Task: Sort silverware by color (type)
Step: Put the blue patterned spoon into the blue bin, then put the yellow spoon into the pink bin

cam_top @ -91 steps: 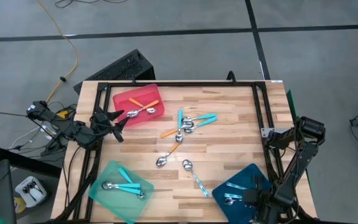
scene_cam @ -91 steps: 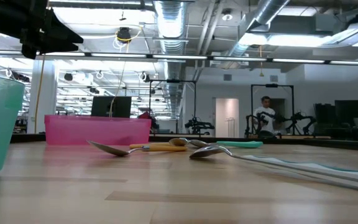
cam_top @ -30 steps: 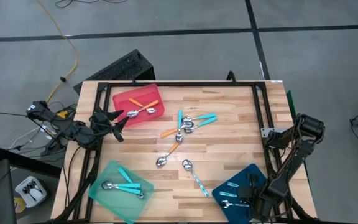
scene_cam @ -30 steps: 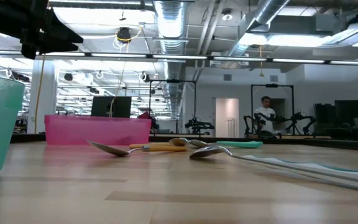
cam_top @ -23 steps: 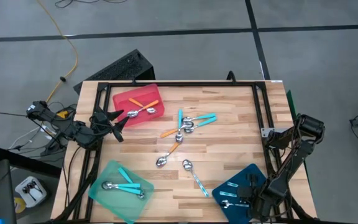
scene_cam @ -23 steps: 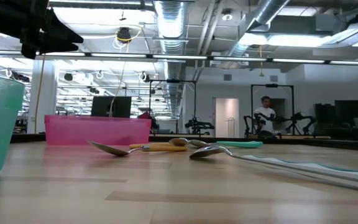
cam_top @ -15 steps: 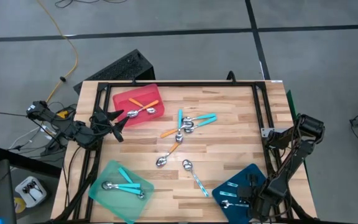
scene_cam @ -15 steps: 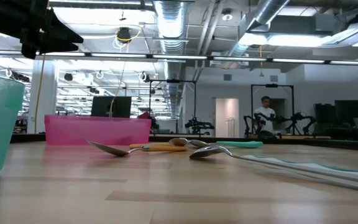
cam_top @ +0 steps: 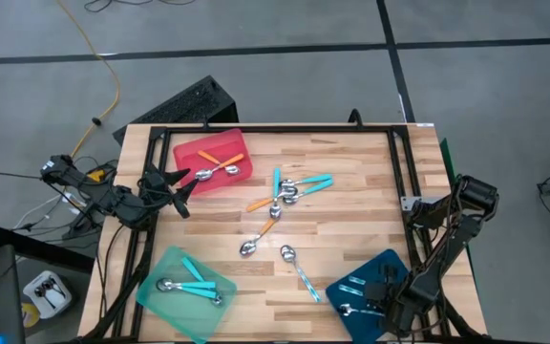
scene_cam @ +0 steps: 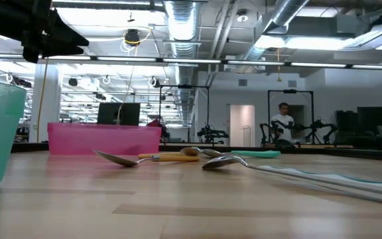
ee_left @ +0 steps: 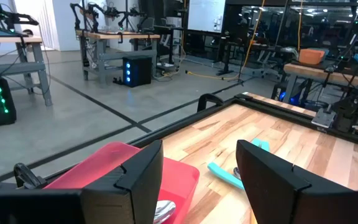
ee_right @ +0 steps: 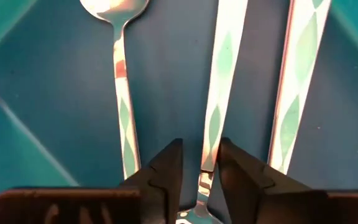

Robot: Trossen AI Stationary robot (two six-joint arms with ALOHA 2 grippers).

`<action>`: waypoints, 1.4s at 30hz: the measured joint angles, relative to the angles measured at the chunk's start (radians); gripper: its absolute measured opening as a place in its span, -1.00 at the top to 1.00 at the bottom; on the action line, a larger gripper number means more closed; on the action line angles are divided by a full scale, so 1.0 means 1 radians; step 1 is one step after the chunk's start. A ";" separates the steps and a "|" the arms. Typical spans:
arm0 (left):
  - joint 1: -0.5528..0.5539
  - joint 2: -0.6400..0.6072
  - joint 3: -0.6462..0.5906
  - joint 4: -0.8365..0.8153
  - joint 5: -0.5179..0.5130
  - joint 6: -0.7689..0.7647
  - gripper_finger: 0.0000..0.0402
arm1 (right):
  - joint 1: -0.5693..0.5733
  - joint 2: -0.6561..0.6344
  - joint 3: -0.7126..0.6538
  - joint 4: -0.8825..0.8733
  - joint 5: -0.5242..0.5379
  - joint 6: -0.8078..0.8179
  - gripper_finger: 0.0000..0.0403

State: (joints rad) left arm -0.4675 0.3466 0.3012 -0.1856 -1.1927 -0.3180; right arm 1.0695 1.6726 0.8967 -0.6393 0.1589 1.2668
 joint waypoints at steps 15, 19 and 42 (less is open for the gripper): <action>0.000 0.000 0.000 0.000 0.000 0.000 0.06 | 0.000 0.003 0.063 -0.124 -0.022 0.011 0.04; 0.000 0.000 0.000 0.000 0.000 0.000 0.06 | 0.000 0.003 0.107 -0.195 -0.019 0.011 0.04; 0.000 0.000 0.000 0.000 0.010 0.000 0.06 | -0.228 0.001 0.558 -0.566 0.065 -0.299 0.05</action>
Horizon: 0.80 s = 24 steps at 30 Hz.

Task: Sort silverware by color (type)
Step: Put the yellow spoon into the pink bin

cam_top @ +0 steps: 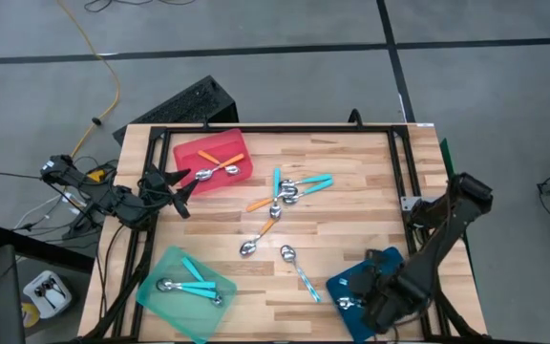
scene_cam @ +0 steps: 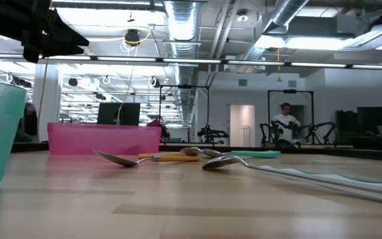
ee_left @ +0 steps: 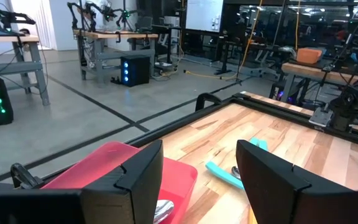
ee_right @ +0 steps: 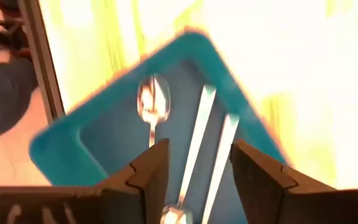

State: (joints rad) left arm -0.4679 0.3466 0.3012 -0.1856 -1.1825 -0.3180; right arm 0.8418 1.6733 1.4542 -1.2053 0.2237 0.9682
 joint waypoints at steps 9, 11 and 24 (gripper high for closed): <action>0.000 0.000 0.000 -0.008 0.026 0.000 0.06 | -0.186 -0.001 0.068 0.051 0.077 -0.386 0.05; 0.000 0.000 0.000 -0.009 0.026 0.000 0.06 | -0.235 -0.001 0.068 0.097 0.077 -0.486 0.05; 0.000 0.000 0.000 -0.050 0.067 -0.001 0.06 | -0.513 -0.001 0.068 0.427 0.066 -1.050 0.05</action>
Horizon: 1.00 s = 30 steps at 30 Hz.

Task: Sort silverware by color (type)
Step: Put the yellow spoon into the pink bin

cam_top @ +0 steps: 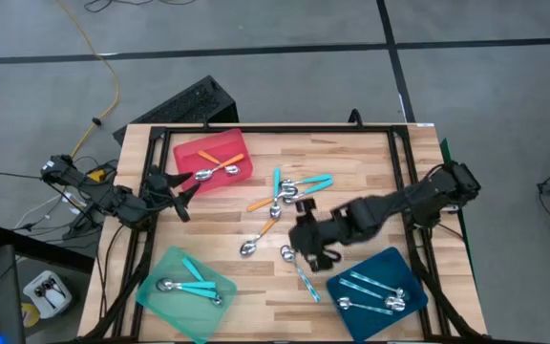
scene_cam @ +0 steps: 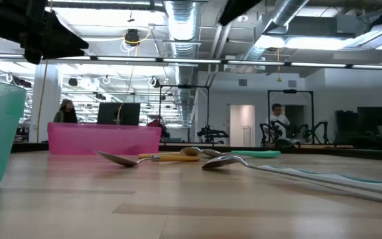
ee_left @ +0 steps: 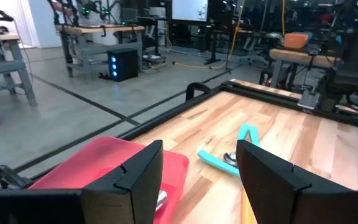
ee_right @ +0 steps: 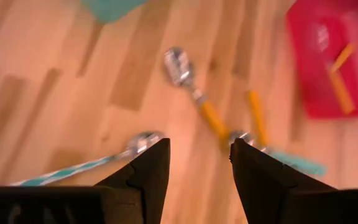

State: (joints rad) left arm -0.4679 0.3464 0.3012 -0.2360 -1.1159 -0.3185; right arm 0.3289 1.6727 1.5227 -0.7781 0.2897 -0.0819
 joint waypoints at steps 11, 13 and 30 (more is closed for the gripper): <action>0.000 0.000 0.000 -0.014 0.012 -0.001 0.06 | -0.179 0.034 0.002 0.236 -0.145 -0.251 0.05; 0.000 0.000 0.000 -0.017 0.011 -0.002 0.06 | -0.197 0.053 -0.003 0.230 -0.193 -0.289 0.05; 0.000 0.001 0.000 -0.038 0.020 -0.043 0.06 | -0.281 0.218 0.000 0.338 -0.416 -0.445 0.05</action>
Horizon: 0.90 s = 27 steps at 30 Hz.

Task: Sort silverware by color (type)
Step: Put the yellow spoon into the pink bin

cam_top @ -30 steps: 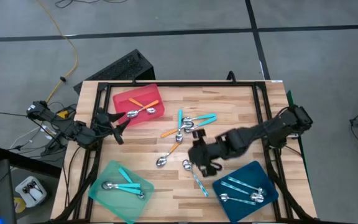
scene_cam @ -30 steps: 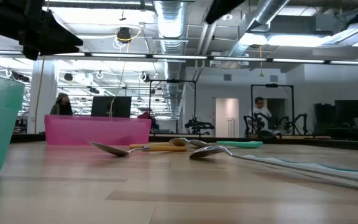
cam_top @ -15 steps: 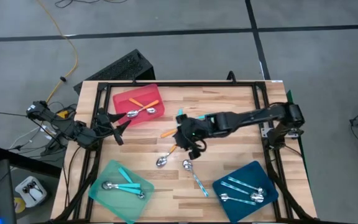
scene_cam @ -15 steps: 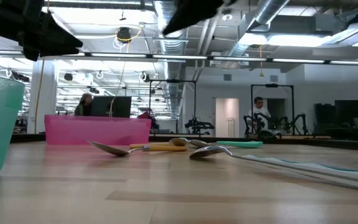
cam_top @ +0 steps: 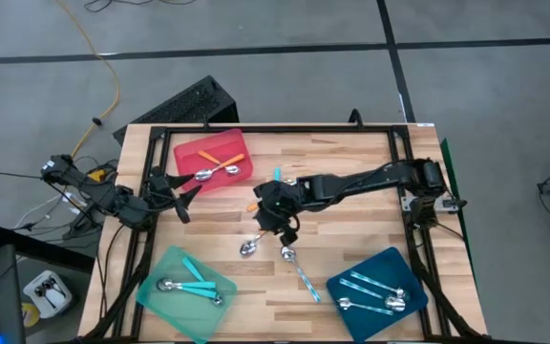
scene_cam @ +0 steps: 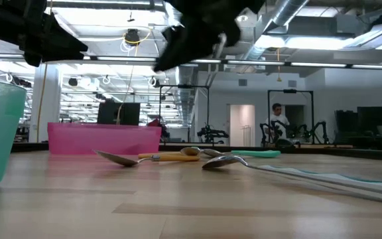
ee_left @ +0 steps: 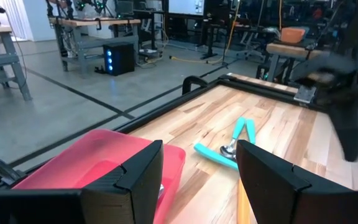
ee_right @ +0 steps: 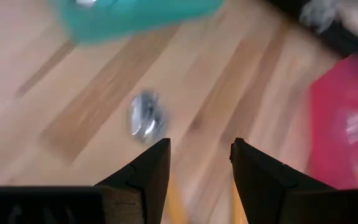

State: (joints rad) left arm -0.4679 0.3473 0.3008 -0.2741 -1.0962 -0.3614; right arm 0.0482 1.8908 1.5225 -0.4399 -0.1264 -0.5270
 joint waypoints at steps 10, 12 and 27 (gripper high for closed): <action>0.000 0.005 0.000 -0.005 0.000 -0.002 0.06 | -0.045 0.105 0.020 0.019 -0.088 -0.079 0.05; 0.000 0.006 0.000 -0.008 0.005 -0.003 0.06 | -0.050 0.137 0.031 0.026 -0.096 -0.093 0.05; 0.000 0.006 0.000 -0.007 0.011 -0.006 0.06 | -0.065 0.211 0.090 -0.107 -0.128 -0.186 0.05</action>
State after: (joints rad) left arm -0.4679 0.3534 0.3008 -0.2813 -1.0851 -0.3679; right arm -0.0166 2.1014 1.6127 -0.5468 -0.2543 -0.7128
